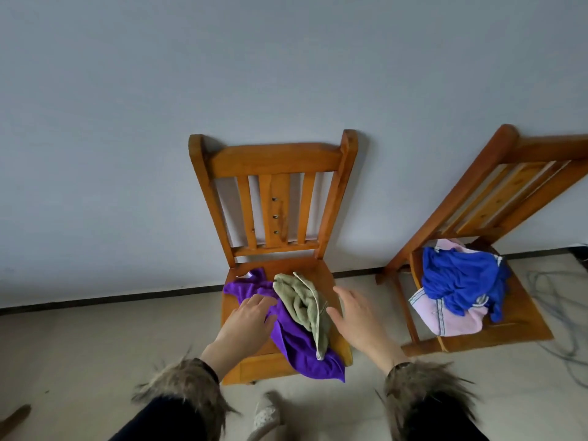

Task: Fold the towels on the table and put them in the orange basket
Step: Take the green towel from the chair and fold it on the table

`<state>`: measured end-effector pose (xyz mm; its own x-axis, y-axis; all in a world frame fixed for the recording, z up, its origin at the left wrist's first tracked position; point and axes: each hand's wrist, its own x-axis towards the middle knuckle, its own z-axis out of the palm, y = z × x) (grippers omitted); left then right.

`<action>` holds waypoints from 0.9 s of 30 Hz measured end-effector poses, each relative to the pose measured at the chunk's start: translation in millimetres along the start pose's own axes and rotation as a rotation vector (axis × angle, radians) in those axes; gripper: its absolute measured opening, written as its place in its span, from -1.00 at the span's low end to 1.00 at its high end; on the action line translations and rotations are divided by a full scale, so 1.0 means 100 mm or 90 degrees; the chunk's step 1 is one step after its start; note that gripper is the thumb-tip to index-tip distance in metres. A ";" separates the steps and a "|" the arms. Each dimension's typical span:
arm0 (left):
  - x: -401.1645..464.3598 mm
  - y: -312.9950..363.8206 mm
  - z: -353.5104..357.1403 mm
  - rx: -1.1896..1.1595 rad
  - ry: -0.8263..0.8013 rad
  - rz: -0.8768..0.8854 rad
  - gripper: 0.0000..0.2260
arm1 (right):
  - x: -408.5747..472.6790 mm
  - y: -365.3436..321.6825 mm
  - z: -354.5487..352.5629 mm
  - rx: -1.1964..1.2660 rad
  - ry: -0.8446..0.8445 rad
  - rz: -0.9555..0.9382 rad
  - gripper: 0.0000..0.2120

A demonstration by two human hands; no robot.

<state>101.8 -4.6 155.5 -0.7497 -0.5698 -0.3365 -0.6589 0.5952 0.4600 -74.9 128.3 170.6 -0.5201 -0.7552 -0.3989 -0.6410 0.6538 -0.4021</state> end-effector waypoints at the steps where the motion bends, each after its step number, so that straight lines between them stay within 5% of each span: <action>1: 0.12 -0.01 0.06 0.006 -0.013 -0.002 -0.66 | 0.11 0.07 0.03 0.003 -0.018 0.008 -0.51; 7: 0.84 -0.08 0.60 -0.001 -0.036 -0.028 -0.66 | 0.98 0.50 0.33 -0.023 -0.053 0.009 -0.55; 13: 1.12 -0.29 1.26 -0.023 -0.072 -0.072 -0.66 | 1.49 0.80 1.10 0.034 -0.229 0.091 -0.51; 20: 1.42 -0.39 1.60 -0.055 -0.071 -0.069 -0.68 | 1.65 1.01 1.79 0.203 -0.168 0.246 -0.78; 27: 1.72 -0.28 1.71 0.034 -0.059 0.047 -0.57 | 1.60 1.00 1.81 0.230 -0.184 0.177 -0.83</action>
<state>-19.0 -22.5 -55.6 -0.7975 -0.4699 -0.3784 -0.6018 0.6650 0.4423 -119.7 81.2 -82.7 -0.4326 -0.5412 -0.7211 -0.2399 0.8400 -0.4866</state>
